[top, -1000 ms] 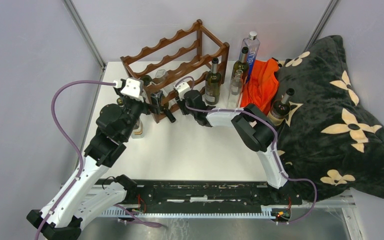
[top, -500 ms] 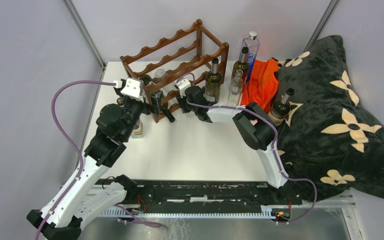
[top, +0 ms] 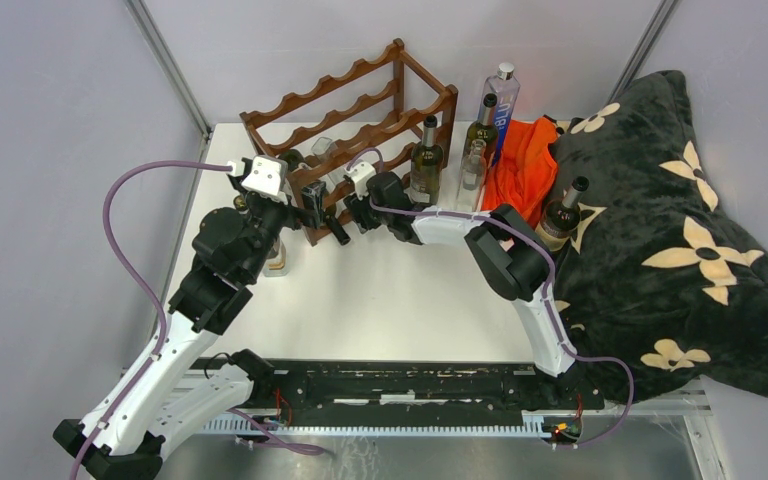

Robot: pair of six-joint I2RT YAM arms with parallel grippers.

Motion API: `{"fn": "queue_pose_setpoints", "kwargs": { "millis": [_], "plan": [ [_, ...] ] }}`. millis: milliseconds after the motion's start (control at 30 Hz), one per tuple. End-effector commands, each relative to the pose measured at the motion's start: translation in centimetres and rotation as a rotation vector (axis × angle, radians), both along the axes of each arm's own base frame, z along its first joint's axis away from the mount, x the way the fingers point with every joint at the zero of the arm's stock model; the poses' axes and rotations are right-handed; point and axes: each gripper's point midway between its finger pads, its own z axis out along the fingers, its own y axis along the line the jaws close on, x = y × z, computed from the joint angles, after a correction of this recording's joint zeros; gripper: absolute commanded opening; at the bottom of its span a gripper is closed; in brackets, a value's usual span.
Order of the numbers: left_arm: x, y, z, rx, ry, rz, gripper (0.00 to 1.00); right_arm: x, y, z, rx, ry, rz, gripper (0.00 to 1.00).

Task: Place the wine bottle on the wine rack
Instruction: Place the wine bottle in the wine rack.

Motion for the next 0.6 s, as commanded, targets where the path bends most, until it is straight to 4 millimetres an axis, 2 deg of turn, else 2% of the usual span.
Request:
{"fn": "queue_pose_setpoints", "kwargs": {
  "millis": [0, 267, 567],
  "plan": [
    [-0.1, 0.2, 2.0, -0.004, -0.075, -0.004, 1.00, 0.4, 0.1, 3.0, 0.012, -0.047, -0.014, 0.61],
    [-0.2, 0.2, 2.1, -0.006, -0.078, -0.007, 1.00, 0.3, -1.8, 2.8, -0.047, -0.054, -0.059, 0.56],
    [-0.2, 0.1, 2.1, -0.004, -0.076, -0.011, 1.00, 0.5, -2.3, 3.0, -0.075, -0.075, -0.061, 0.47]
  ]
}}
